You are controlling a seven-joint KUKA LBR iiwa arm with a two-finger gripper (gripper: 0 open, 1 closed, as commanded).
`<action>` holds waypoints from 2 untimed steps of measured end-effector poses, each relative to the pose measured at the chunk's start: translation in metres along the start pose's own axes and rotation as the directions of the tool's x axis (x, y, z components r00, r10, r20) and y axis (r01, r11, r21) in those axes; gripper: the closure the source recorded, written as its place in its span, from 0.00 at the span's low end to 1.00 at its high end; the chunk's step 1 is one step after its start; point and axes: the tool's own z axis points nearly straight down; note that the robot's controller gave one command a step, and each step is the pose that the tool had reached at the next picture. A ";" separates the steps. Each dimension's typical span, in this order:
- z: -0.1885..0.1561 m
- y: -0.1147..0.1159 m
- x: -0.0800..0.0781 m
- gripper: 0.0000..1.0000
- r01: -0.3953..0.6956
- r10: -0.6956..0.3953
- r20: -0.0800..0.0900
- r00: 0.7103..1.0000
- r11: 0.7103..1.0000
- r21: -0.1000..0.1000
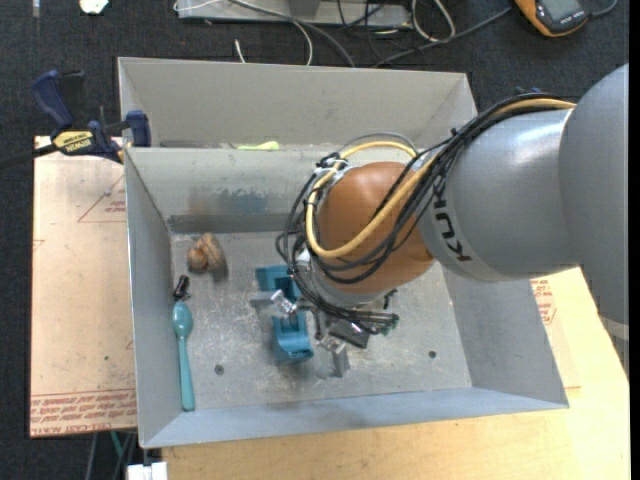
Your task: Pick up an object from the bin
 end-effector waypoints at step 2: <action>0.025 0.009 -0.034 0.00 0.222 -0.222 -0.006 0.975 0.975 -0.005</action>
Offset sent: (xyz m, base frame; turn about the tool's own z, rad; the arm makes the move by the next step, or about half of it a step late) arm 0.0217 0.0255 -0.0250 -0.2410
